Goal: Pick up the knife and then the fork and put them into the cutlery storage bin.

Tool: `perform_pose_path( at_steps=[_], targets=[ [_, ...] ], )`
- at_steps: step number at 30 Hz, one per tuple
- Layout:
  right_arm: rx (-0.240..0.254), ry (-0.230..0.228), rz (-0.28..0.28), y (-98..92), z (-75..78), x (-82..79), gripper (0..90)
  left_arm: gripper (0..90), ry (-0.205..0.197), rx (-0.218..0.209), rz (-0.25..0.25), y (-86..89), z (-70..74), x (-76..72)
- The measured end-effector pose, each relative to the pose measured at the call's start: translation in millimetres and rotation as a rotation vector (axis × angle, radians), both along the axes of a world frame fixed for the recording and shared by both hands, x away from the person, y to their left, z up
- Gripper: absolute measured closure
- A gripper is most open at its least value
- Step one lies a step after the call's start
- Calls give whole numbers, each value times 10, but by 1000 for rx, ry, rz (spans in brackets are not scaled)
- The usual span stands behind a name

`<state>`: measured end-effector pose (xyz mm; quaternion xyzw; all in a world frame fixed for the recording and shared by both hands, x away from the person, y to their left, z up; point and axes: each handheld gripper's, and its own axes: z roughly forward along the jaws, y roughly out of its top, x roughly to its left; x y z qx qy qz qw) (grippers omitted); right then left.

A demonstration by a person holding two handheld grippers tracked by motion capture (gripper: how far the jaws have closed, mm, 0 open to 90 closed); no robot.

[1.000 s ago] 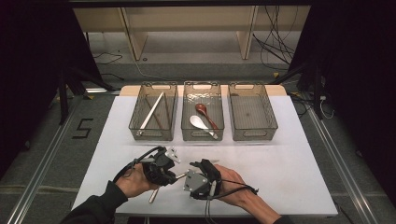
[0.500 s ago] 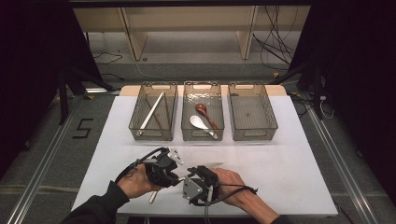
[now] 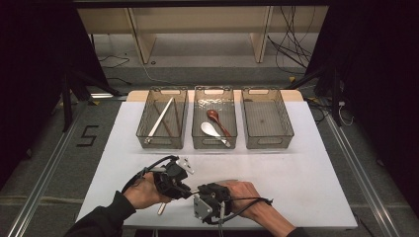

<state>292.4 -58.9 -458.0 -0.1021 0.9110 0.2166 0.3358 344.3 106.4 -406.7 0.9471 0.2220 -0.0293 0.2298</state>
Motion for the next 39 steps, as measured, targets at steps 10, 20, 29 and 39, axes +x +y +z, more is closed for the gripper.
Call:
perform_pose_path(
  at_steps=[10,20,29,39],
  targets=[
    [-22,-28,32,-34,94,27,839,703,-9,-60,11,63,56,18],
    [-37,-37,-52,-245,180,130,842,348,-94,-130,174,388,225,117],
    [86,4,-224,-504,404,366,844,344,-105,-173,234,572,281,146],
    [292,57,-512,-1117,762,835,844,320,-77,-156,239,564,86,109]
  ],
)
